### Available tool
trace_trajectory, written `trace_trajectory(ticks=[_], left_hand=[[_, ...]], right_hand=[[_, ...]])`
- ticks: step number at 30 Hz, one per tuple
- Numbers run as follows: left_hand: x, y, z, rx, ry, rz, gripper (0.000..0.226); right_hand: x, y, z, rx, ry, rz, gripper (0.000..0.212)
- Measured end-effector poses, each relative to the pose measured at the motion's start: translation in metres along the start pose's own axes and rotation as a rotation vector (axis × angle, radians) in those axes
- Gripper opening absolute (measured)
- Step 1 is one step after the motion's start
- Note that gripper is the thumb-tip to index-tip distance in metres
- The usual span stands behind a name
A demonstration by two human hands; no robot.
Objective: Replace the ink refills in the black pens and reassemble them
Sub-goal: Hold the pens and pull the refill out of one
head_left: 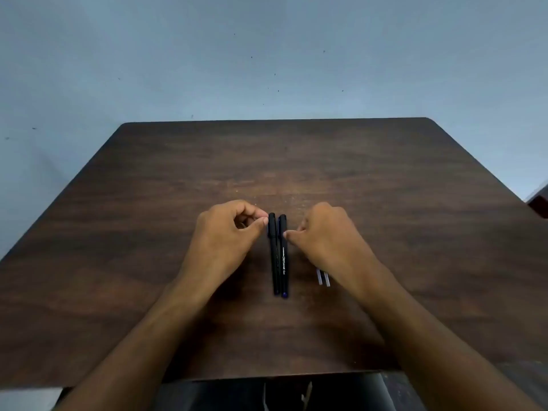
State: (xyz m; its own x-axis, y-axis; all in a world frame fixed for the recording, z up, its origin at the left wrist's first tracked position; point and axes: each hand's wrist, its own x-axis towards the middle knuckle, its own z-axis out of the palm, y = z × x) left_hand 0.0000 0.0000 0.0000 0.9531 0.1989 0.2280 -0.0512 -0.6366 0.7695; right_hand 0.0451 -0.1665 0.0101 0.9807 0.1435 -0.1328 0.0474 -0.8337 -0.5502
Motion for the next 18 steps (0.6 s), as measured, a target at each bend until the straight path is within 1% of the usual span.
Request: trace_trajectory(ticks=[5,11,18], left_hand=[[0.002,0.004,-0.001,-0.017,0.014,-0.044,0.005],[-0.001,0.0,-0.003,-0.043,-0.013,-0.09,0.007],[-0.001,-0.001,0.0,-0.034,-0.03,-0.102,0.005]], right_hand=[[0.002,-0.012,0.006,-0.084,0.022,0.045,0.035],[0.001,-0.015,0.013,-0.119,-0.046,0.103,0.031],[0.0,-0.023,0.011,-0.12,-0.082,0.136,0.034]])
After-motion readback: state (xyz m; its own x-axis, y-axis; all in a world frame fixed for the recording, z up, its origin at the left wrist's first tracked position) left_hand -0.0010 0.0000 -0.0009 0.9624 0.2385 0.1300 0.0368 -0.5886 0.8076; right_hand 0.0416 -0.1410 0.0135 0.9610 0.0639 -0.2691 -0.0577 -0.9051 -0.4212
